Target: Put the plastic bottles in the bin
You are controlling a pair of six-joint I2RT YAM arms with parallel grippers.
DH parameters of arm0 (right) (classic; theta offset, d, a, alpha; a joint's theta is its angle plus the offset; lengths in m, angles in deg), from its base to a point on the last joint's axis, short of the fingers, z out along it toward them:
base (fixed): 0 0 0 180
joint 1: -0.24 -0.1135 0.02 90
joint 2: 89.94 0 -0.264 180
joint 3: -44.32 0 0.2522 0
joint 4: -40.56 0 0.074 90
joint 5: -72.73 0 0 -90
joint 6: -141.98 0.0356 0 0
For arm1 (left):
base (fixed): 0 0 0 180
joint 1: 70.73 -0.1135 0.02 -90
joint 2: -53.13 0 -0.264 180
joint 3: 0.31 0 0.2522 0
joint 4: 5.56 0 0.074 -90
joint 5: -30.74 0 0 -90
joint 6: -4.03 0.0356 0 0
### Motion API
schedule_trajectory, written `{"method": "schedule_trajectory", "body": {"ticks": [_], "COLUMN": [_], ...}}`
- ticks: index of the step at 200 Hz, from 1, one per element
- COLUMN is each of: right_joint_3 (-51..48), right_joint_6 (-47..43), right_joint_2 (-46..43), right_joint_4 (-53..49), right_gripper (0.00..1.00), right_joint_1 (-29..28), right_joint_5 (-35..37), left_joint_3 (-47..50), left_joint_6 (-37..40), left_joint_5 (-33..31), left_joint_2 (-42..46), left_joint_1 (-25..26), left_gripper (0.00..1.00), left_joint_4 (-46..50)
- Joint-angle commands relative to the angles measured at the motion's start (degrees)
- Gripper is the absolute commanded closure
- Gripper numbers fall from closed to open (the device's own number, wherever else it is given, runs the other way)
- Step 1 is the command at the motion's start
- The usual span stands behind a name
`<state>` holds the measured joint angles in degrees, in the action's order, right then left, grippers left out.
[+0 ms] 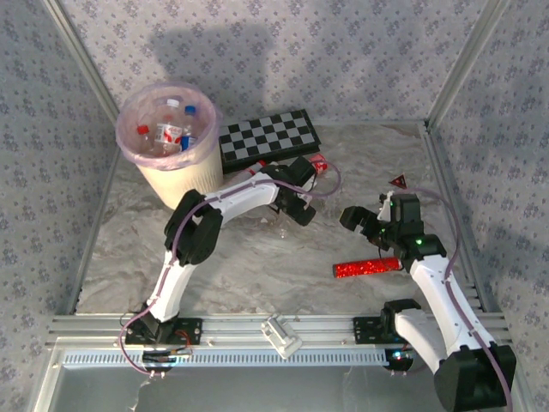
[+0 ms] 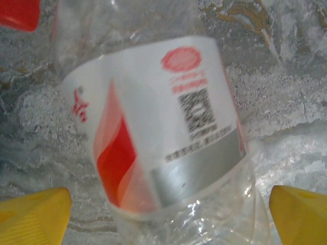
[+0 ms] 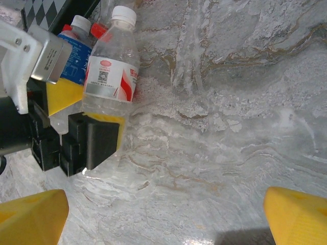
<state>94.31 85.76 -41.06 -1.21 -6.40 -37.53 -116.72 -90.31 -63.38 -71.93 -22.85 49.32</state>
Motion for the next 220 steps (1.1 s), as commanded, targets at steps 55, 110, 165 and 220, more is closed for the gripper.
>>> {"method": "schedule_trajectory", "body": {"ticks": [55,110,165,220], "right_joint_3": [-1.03,-0.46,-0.75,-1.34], "right_joint_6": [-0.47,-0.57,-0.86,-0.48], "right_joint_2": [-1.08,-1.79,-1.7,1.31], "right_joint_4": [-0.38,-1.61,-1.04,2.33], "right_gripper": [0.0,0.0,0.0,0.0], "right_joint_1": [1.01,1.18,1.54,1.62], "right_joint_5": [-1.28,-0.6,-0.97,-2.95], "left_joint_3": [-2.98,-5.05,-12.93,-24.44], "left_joint_6": [0.35,2.5,7.47,8.74], "left_joint_5": [-1.31,-2.23,-3.78,3.52], "left_joint_2": [1.44,9.41,21.97,29.55], "left_joint_1": [-0.25,-0.2,-1.49,-13.76], "left_gripper": [0.35,0.51,0.64,0.74], "left_joint_4": [2.0,7.19,13.54,17.86]}}
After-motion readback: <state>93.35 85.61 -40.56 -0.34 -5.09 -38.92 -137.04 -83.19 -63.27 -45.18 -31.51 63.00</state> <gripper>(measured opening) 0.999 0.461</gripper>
